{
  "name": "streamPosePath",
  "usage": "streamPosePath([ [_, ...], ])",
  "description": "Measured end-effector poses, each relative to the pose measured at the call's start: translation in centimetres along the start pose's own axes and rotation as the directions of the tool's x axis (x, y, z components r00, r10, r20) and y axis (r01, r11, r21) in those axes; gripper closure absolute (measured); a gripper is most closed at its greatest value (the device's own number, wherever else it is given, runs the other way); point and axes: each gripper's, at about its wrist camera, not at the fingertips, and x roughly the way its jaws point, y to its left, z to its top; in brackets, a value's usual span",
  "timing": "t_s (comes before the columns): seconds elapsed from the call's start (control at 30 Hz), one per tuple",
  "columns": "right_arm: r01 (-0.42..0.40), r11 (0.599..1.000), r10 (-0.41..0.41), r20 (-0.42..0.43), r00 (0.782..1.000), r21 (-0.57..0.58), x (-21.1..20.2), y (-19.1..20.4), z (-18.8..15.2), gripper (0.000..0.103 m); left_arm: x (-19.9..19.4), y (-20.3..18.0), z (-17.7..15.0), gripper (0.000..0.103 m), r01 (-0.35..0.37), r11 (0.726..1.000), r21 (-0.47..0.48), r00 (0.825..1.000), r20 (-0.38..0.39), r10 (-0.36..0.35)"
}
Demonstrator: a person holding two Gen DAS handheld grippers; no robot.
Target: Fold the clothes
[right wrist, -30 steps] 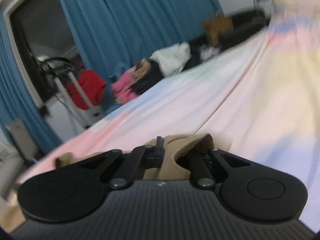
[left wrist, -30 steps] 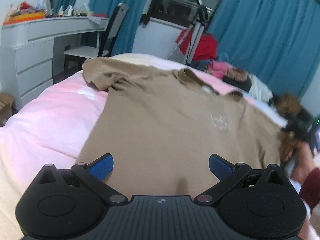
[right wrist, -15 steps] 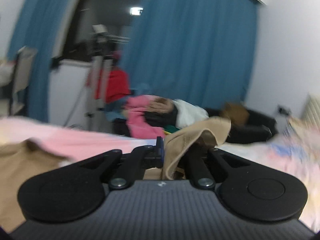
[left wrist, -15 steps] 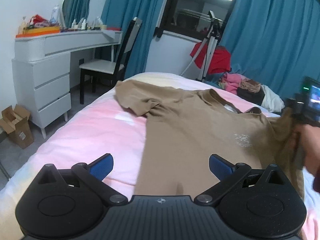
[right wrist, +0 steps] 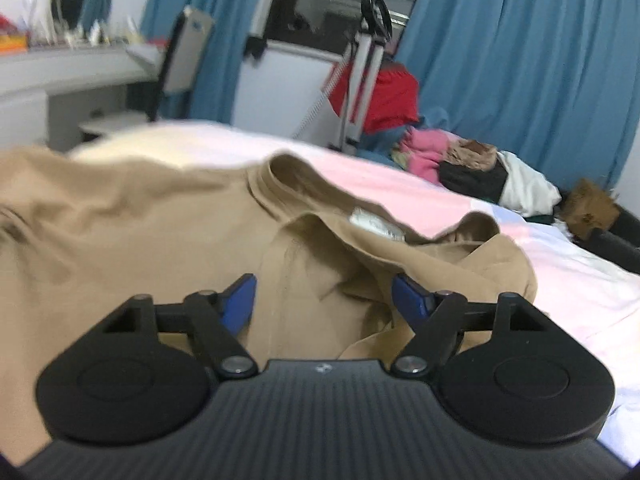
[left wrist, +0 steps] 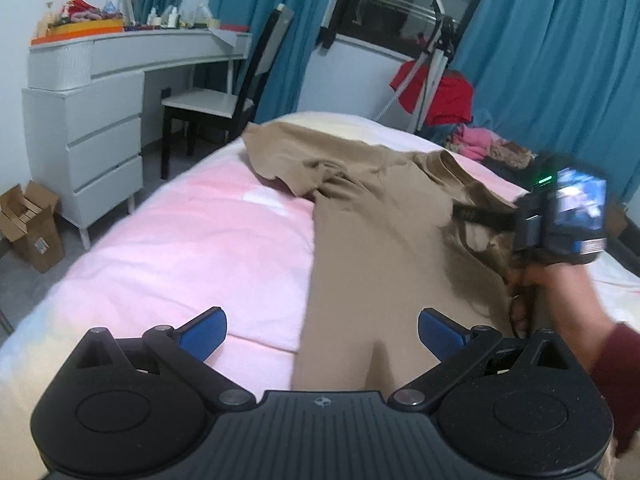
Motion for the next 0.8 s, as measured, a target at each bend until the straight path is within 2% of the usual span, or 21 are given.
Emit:
streamPosePath([
  [0.13, -0.092, 0.99, 0.085, 0.068, 0.994, 0.108, -7.1, -2.6, 1.5, 0.027, -0.3, -1.5, -0.5, 0.0, 0.032, 0.999, 0.041, 0.999, 0.005, -0.032],
  [0.2, -0.144, 0.976, 0.13, 0.094, 0.987, 0.162, -12.1, -3.7, 1.4, 0.027, -0.9, -2.4, -0.7, 0.0, 0.036, 0.997, 0.07, 0.999, 0.021, -0.038],
  [0.4, -0.239, 0.936, 0.208, 0.139, 0.968, 0.26, -25.6, -7.9, -1.4, 0.027, -3.9, -4.7, -1.4, 0.0, 0.088, 0.991, 0.096, 0.993, 0.065, -0.095],
  [0.53, -0.212, 0.916, 0.158, 0.179, 0.971, 0.341, -33.1, -11.6, -5.5, 0.027, -6.5, -6.6, -2.5, 0.0, 0.117, 0.979, 0.165, 0.987, 0.092, -0.133],
  [0.63, -0.122, 0.904, 0.048, 0.185, 0.982, 0.41, -36.6, -14.5, -8.1, 0.027, -7.9, -8.5, -3.8, 0.0, 0.164, 0.96, 0.226, 0.979, 0.084, -0.187],
  [0.7, -0.082, 0.887, 0.0, 0.176, 0.984, 0.455, -37.1, -16.1, -9.2, 0.027, -8.4, -9.9, -4.9, 0.0, 0.213, 0.945, 0.248, 0.971, 0.052, -0.232],
  [0.8, -0.037, 0.855, -0.048, 0.15, 0.987, 0.517, -36.6, -18.2, -10.4, 0.026, -8.5, -12.0, -6.4, 0.002, 0.304, 0.918, 0.255, 0.951, -0.023, -0.309],
])
